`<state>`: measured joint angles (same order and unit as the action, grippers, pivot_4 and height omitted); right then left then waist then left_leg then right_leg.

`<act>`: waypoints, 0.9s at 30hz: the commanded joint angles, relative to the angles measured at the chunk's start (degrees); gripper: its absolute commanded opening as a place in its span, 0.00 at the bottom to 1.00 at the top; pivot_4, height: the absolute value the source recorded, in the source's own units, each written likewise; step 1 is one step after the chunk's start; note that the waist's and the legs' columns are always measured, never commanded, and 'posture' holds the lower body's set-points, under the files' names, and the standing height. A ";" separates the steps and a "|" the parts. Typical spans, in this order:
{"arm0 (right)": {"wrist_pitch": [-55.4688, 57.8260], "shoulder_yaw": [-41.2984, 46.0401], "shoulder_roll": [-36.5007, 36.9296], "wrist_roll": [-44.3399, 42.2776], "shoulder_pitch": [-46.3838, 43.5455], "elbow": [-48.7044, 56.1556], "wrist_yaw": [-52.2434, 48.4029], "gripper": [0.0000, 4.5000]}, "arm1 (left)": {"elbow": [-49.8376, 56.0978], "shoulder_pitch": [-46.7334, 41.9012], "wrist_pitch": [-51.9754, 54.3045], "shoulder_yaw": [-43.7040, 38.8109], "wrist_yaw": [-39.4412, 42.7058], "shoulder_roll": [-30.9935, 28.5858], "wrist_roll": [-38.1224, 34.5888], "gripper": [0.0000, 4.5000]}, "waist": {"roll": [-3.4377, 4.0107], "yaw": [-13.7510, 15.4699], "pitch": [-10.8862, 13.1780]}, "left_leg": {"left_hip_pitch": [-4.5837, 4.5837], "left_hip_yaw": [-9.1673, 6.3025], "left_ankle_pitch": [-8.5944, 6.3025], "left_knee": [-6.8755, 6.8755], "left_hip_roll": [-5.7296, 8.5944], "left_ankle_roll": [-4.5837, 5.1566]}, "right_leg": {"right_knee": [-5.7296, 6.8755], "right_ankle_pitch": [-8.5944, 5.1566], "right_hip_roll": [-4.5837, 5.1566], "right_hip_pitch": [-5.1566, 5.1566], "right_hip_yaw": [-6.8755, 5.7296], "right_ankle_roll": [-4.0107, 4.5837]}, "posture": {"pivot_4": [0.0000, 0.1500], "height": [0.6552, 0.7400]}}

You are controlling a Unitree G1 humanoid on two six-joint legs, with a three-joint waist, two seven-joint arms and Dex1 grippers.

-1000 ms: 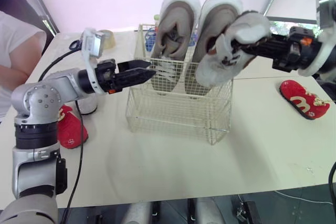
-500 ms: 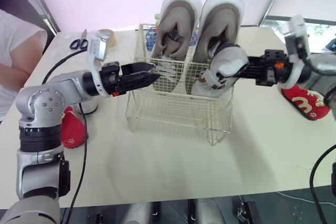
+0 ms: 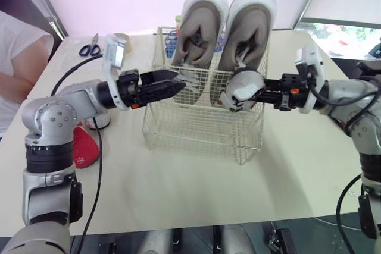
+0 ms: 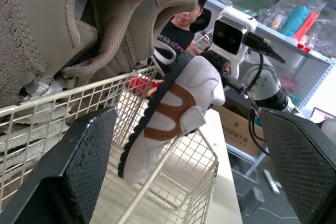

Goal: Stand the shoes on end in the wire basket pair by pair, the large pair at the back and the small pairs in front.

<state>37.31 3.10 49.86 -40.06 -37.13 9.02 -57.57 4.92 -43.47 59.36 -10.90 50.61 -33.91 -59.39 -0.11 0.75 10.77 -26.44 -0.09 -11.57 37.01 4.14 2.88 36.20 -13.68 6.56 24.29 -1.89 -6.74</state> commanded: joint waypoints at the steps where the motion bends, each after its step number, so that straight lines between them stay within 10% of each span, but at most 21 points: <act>1: -0.21 1.77 0.01 0.71 0.17 3.63 1.09 0.59 | 1.90 -1.60 -0.37 -0.57 -0.02 0.05 -1.10 1.00 | 0.00 -0.01 0.00 | 0.00 0.00 0.00 0.00 0.00 0.00 | 0.00 0.00 0.00 0.00 0.00 0.00 | 1.00 1.00; 5: -1.09 1.71 2.51 3.79 0.77 6.57 1.32 0.99 | 1.70 -1.86 -0.51 -0.38 -0.02 0.40 -0.91 1.00 | 0.00 0.01 0.00 | 0.00 0.00 0.01 0.00 0.00 0.01 | 0.00 0.00 -0.02 0.00 0.00 0.00 | 1.00 1.00; 27: 8.99 24.96 15.79 -3.13 6.07 17.31 3.64 0.99 | -0.37 -0.17 -1.50 -6.05 -3.09 -7.26 1.30 1.00 | 0.00 -0.04 -0.01 | 0.02 -0.01 -0.03 0.00 -0.01 -0.05 | 0.00 -0.09 0.04 -0.02 0.01 0.18 | 1.00 1.00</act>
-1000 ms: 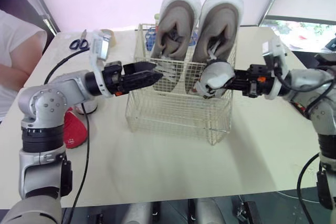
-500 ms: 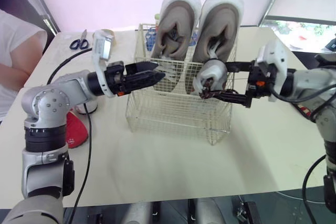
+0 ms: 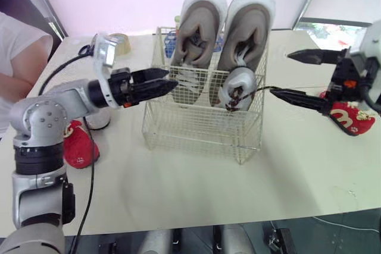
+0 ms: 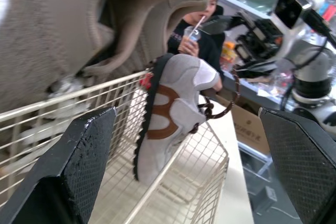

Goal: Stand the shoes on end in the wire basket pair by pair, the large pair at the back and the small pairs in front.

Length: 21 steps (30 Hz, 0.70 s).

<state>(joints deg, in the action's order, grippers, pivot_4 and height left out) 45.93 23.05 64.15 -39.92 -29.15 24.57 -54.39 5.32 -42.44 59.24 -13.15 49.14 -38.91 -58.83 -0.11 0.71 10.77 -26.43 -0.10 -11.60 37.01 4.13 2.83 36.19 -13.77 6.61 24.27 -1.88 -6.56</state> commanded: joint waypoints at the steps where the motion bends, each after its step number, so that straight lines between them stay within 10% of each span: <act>1: 0.86 5.72 1.45 -5.19 -3.31 1.88 0.63 0.99 | -2.08 -1.76 -1.80 -4.85 -2.68 -3.08 1.36 1.00 | 0.00 -0.05 0.00 | 0.01 0.00 0.00 0.00 0.00 0.00 | 0.00 0.00 0.00 0.00 0.00 0.00 | 1.00 1.00; 9: 3.89 1.58 -3.66 -25.54 -21.93 -0.46 2.89 0.99 | -21.26 -9.76 -9.75 -6.97 -18.57 -6.80 16.38 1.00 | 0.00 0.00 0.00 | 0.05 -0.03 -0.01 -0.02 -0.02 0.00 | -0.06 0.01 0.00 0.13 -0.01 -0.01 | 1.00 1.00; 21: -0.06 -10.16 -6.01 -21.04 -21.61 3.56 -1.56 0.99 | -53.53 -19.98 -17.47 -0.28 -29.73 -7.12 37.74 1.00 | -0.12 0.10 -0.02 | -0.05 -0.01 -0.04 -0.04 0.06 0.01 | -0.04 0.26 0.04 0.26 -0.02 -0.40 | 1.00 1.00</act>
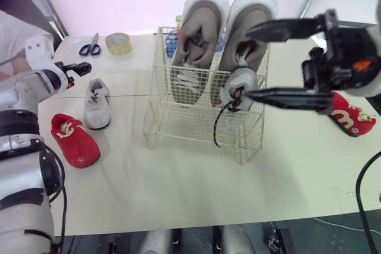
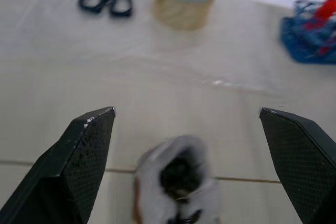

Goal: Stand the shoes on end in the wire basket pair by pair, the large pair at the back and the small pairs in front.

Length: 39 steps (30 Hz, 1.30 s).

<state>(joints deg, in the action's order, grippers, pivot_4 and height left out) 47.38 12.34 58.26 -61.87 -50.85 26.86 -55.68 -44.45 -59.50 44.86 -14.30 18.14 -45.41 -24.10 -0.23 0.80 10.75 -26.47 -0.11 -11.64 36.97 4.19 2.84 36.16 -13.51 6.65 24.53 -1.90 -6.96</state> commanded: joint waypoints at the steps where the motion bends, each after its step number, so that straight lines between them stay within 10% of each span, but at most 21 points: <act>1: -1.64 0.53 -0.09 1.05 0.43 1.58 -0.19 0.99 | -5.69 -3.64 -3.72 1.05 1.44 -0.37 3.80 1.00 | 0.00 0.00 0.00 | -0.01 0.00 0.00 0.00 0.00 0.00 | 0.00 0.02 0.00 0.00 0.00 -0.03 | 1.00 1.00; 19: 0.74 3.83 2.16 -2.43 3.53 4.75 4.61 0.99 | -25.47 -4.16 -13.90 -0.11 0.33 4.21 10.16 1.00 | -0.05 -0.03 -0.02 | -0.03 0.01 -0.02 0.00 0.01 0.01 | -0.04 0.04 0.10 -0.02 0.00 -0.05 | 1.00 1.00; 23: 0.73 3.21 2.74 -1.71 3.43 4.40 4.62 1.00 | -28.23 -4.21 -15.28 -1.56 -0.64 6.09 10.28 0.72 | -0.06 0.03 -0.02 | -0.03 0.01 -0.03 0.00 0.00 0.01 | -0.03 0.04 0.11 -0.03 0.00 -0.05 | 1.00 1.00; 29: 0.99 3.54 3.66 -1.66 3.48 3.98 4.71 1.00 | -28.76 -5.78 -16.72 -3.76 -1.78 7.02 9.86 0.02 | -0.04 0.02 -0.04 | 0.00 0.02 -0.02 0.00 0.00 0.01 | 0.01 0.05 0.11 -0.10 0.00 -0.05 | 1.00 1.00; 39: 0.00 2.92 4.00 -0.29 4.49 2.65 4.09 1.00 | -5.66 -10.45 -29.18 -14.40 2.18 13.73 -2.75 0.02 | -0.41 0.03 0.03 | -0.35 0.02 -0.02 0.09 0.01 0.01 | -0.07 0.16 0.12 0.01 -0.03 -0.12 | 1.00 1.00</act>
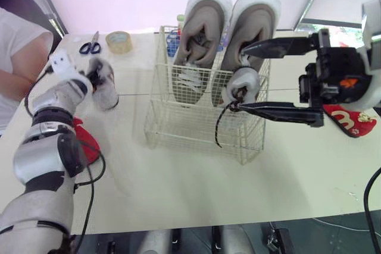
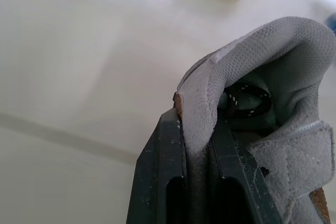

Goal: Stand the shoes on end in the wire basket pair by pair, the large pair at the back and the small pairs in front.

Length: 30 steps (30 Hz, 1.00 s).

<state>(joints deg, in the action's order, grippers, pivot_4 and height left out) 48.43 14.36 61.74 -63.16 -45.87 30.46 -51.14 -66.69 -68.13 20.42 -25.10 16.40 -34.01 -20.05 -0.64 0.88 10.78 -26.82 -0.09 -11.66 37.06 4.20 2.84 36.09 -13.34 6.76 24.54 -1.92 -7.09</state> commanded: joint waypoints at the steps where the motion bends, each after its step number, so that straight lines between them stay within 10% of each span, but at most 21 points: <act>1: -1.22 0.65 0.47 1.36 -0.52 -1.27 -0.73 1.00 | 23.41 -0.36 -4.87 -4.33 4.47 4.27 -9.14 0.02 | 0.00 -0.09 0.00 | -0.05 0.00 0.00 0.00 0.00 0.00 | -0.01 0.01 0.00 0.04 0.00 0.00 | 1.00 1.00; 14: -1.59 -0.37 0.87 4.91 -1.49 -5.39 -3.69 1.00 | 73.32 16.00 2.19 2.58 5.01 14.54 -22.78 0.02 | 0.07 -0.07 -0.03 | 0.34 0.10 0.09 0.04 -0.08 -0.08 | 0.14 0.06 -0.12 -0.22 0.02 0.09 | 1.00 1.00; 30: 0.05 -1.52 -0.04 6.14 -1.56 -5.00 -2.47 1.00 | 79.92 27.34 -11.83 17.77 4.65 23.58 -7.62 0.02 | 0.07 -0.04 -0.03 | 0.37 0.11 0.13 0.06 -0.07 0.06 | 0.02 0.09 -0.16 -0.30 0.03 0.21 | 1.00 1.00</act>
<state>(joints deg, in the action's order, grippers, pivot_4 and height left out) 48.46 12.65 61.81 -57.01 -45.96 24.58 -54.26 12.10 -40.64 11.44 -7.72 20.98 -10.44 -29.41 -0.58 0.84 10.74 -26.46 0.02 -11.52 37.12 4.13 2.91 36.10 -13.25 6.60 24.23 -1.89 -6.88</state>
